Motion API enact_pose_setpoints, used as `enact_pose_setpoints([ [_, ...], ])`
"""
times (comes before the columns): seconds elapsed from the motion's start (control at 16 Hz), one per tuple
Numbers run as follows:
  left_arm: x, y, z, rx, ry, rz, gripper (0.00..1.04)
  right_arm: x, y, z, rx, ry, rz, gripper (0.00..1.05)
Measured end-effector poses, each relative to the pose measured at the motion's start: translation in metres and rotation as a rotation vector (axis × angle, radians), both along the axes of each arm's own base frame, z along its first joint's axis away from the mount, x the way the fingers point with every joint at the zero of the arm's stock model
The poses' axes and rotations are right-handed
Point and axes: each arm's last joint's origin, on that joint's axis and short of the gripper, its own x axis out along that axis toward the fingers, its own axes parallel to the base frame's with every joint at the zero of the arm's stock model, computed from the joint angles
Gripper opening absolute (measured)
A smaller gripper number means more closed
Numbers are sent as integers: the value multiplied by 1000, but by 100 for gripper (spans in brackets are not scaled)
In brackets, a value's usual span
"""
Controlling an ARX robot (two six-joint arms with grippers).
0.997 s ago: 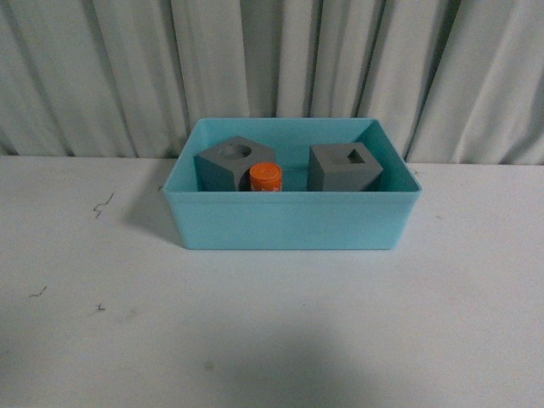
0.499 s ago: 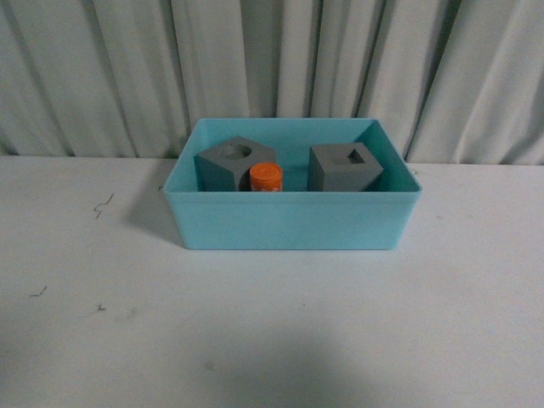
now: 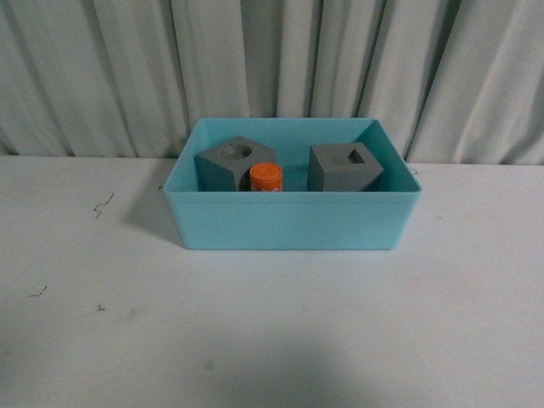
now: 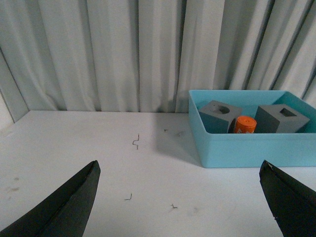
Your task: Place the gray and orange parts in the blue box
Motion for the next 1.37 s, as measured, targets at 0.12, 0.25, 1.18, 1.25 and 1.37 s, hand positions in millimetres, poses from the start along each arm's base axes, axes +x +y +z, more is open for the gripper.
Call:
enact_pose_setpoints([
  [0.12,0,0,0,0,0,0,98,-7,0,-6,0,52,1,2],
  [0.25,0,0,0,0,0,0,98,-12,0,-4,-2,14,1,2],
  [1.18,0,0,0,0,0,0,98,-12,0,-3,-3,8,2,75],
  [1.25,0,0,0,0,0,0,98,-12,0,-3,-3,7,2,87],
  [1.37,0,0,0,0,0,0,98,-12,0,-3,-3,7,2,97],
])
